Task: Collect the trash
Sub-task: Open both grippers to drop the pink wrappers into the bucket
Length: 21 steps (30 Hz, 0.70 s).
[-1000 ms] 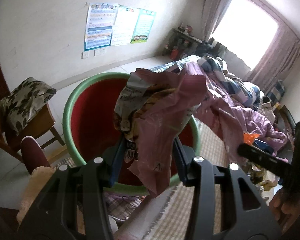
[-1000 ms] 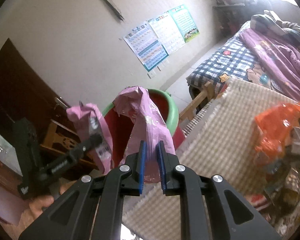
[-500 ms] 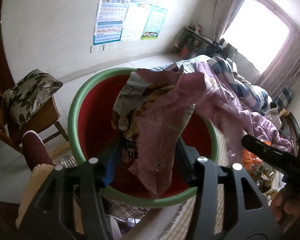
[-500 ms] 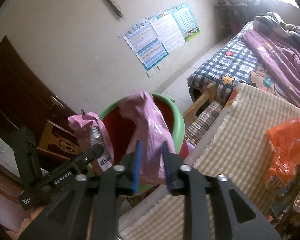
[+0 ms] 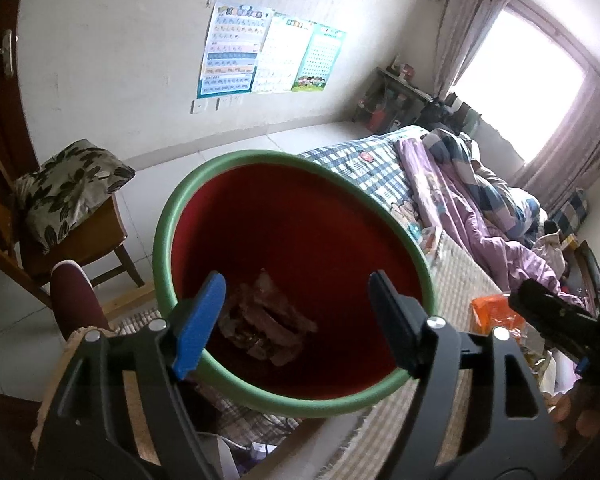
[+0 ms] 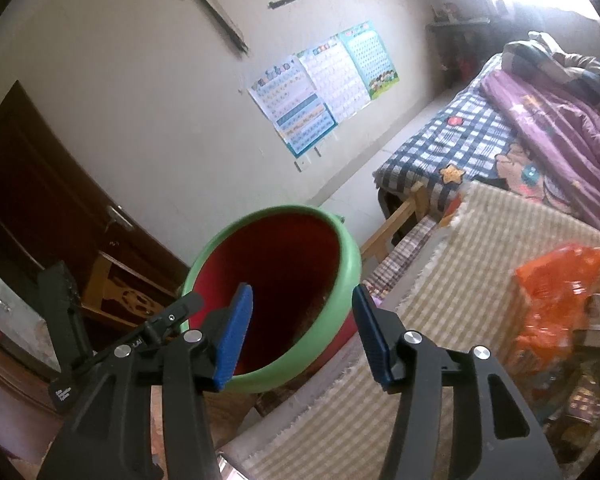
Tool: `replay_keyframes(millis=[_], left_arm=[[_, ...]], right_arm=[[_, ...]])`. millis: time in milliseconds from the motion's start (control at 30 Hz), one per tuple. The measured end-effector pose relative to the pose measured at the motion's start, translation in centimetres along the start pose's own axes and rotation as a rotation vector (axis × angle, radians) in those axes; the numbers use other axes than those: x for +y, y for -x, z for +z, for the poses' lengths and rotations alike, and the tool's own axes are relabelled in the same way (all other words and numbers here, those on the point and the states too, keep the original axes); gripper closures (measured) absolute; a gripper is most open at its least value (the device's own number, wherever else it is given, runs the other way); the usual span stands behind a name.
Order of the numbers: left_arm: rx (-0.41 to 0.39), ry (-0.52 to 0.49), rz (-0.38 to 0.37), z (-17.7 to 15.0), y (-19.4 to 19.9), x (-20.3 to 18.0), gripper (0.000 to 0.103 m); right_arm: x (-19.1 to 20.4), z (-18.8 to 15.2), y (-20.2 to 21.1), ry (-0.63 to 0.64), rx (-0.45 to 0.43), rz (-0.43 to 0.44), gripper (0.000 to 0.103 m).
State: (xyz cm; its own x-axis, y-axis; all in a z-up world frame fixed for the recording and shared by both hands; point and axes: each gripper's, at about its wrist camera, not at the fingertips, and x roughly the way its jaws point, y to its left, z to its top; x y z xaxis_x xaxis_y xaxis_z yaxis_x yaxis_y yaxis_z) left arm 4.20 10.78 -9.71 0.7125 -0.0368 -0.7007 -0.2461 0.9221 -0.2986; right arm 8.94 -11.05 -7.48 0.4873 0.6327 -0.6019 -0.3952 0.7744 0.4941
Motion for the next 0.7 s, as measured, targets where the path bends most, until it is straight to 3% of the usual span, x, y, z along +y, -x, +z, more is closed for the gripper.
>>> replay_keyframes(millis=[333,567,700], left_arm=[[0.0,-0.097,-0.087,-0.9,1.3,-3.9,0.032],[0.079,-0.184,-0.192,-3.4,0.5,-8.4,0.032],[0.133,-0.297,-0.29,-5.5,0.0,-11.6,0.032]], right_arm=[[-3.1,-1.1,7.3,0.01,-0.095,-0.131,0.04],[-7.6,-3.6,11.9,-0.054,-0.133,-0.261,0.04],[-9.6,-5.4,13.7,-0.097,-0.131,-0.306,0.04]])
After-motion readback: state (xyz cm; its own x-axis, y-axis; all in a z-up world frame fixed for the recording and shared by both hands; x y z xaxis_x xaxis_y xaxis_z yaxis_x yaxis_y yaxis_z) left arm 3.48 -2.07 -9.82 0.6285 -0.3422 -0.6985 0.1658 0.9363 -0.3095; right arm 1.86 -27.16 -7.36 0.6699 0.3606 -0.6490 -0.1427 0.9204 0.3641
